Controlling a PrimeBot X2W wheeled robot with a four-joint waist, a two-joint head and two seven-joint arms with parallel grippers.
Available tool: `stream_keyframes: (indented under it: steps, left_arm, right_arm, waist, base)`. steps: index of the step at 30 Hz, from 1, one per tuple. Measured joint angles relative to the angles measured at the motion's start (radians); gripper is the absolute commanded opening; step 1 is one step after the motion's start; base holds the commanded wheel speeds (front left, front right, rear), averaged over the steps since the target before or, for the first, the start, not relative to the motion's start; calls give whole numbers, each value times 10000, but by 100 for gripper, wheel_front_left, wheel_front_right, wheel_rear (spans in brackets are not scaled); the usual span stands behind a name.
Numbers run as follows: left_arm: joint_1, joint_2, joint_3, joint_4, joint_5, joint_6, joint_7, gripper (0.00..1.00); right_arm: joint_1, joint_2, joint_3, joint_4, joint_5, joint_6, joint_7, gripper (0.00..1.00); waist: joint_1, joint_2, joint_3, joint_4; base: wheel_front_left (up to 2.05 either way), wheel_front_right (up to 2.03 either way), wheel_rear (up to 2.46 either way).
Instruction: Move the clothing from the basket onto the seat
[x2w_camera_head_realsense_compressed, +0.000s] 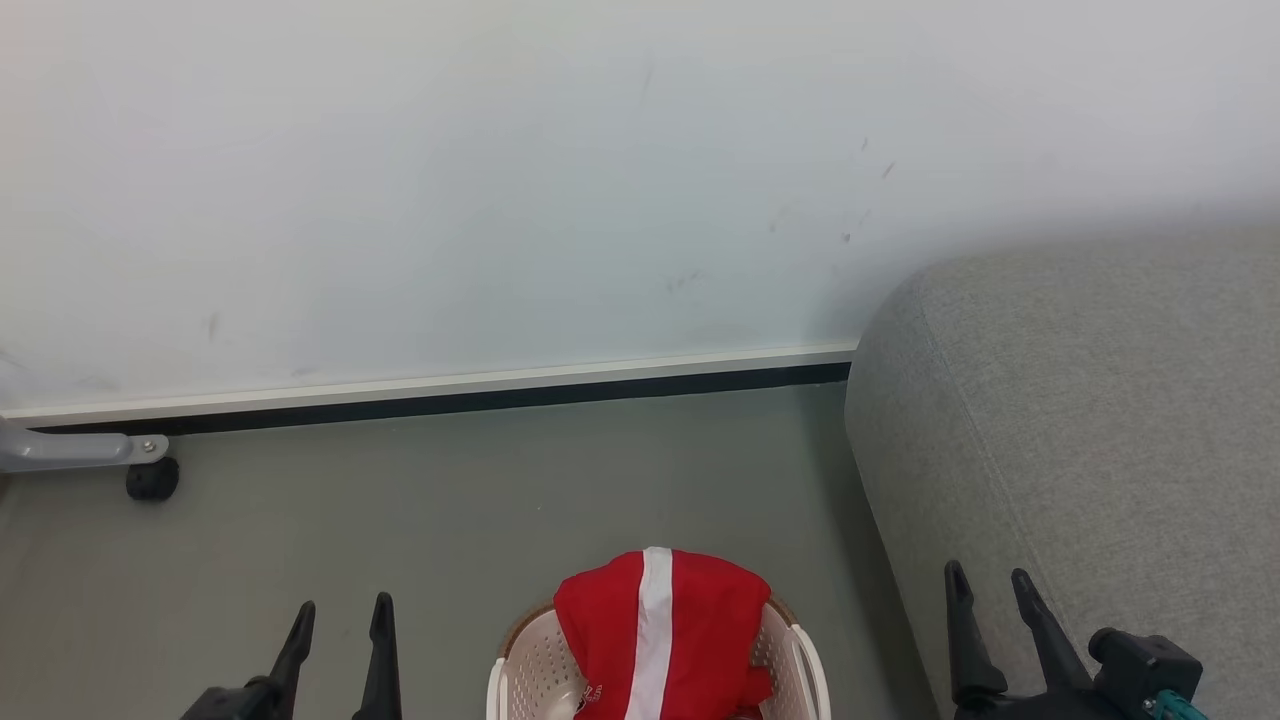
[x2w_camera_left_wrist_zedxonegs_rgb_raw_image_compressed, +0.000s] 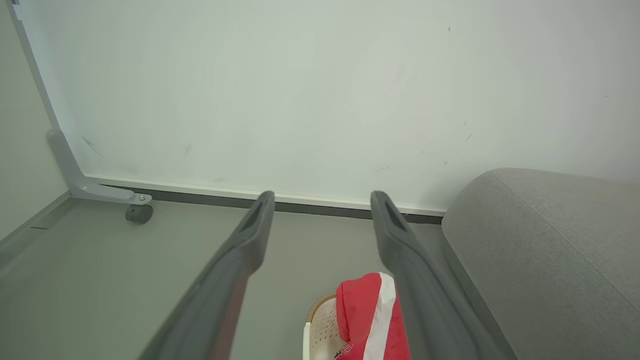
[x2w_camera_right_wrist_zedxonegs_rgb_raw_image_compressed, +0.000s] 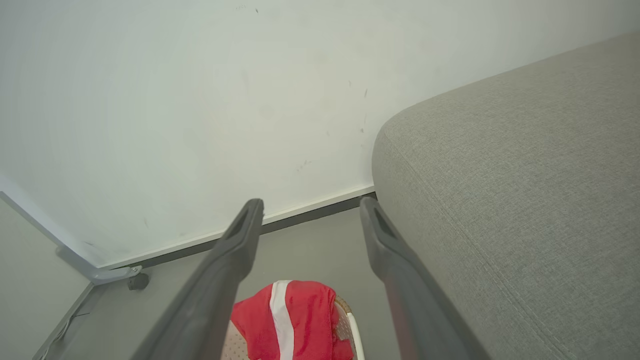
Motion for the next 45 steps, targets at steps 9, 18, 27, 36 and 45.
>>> stream_keyframes:
  steps: [9,18,27,36,45]
  left_arm:
    - [124,73,-121,-46,1007,102,-293,100]
    - [257,65,-201,-63,1925,192,-573,100]
    - [404,29,-194,61,2159,173,-656,100]
    - [405,-4,-128,196,2157,151,-656,100]
    - [405,-40,-82,240,2157,65,-656,100]
  right_arm:
    - [151,-81,316,-54,-1062,-184,-311,100]
    - [175,-127,635,-98,-2054,-364,-587,100]
    - [198,-174,742,-107,-2470,-441,-675,100]
    - [198,-174,732,-81,-2470,-439,-675,100]
    - [198,-173,731,-77,-2470,-439,-675,100]
  waist:
    - [0,0,-42,-10]
    - [0,0,-83,-36]
    - [0,0,-87,-47]
    - [0,0,-71,-47]
    - [0,0,-44,-47]
  base:
    - [0,0,0]
    - [0,0,0]
    - [0,0,0]
    - [0,0,0]
    - [0,0,0]
